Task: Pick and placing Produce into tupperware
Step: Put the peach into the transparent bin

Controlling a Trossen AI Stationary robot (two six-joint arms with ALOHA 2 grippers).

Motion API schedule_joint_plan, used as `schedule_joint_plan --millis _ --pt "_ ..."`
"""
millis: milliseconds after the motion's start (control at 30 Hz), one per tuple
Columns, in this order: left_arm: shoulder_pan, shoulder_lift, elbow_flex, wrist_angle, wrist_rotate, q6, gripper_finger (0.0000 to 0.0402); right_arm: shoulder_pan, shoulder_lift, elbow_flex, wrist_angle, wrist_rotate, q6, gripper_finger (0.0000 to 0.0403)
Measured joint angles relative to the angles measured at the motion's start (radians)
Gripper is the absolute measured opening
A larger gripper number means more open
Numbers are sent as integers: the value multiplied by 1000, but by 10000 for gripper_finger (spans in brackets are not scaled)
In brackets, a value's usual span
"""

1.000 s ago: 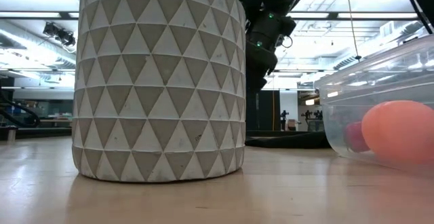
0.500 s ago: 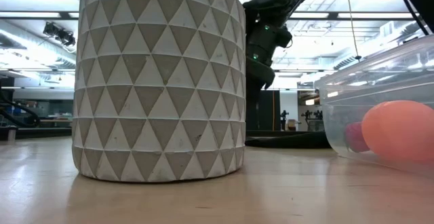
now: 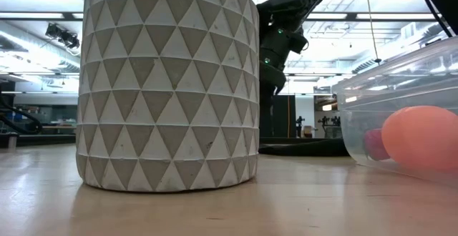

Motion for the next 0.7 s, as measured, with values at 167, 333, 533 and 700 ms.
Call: schedule_joint_plan --millis 167,333,533,700 --pt "0 0 0 0 0 1 77 0 0 0 1 -4 1 257" --pt "0 0 0 -1 0 1 74 0 0 0 1 -4 1 246" --pt "0 0 0 -2 0 1 77 -2 -5 0 -7 -4 0 250" --pt "0 0 0 -3 0 1 78 -23 -53 1 -66 9 -13 247"
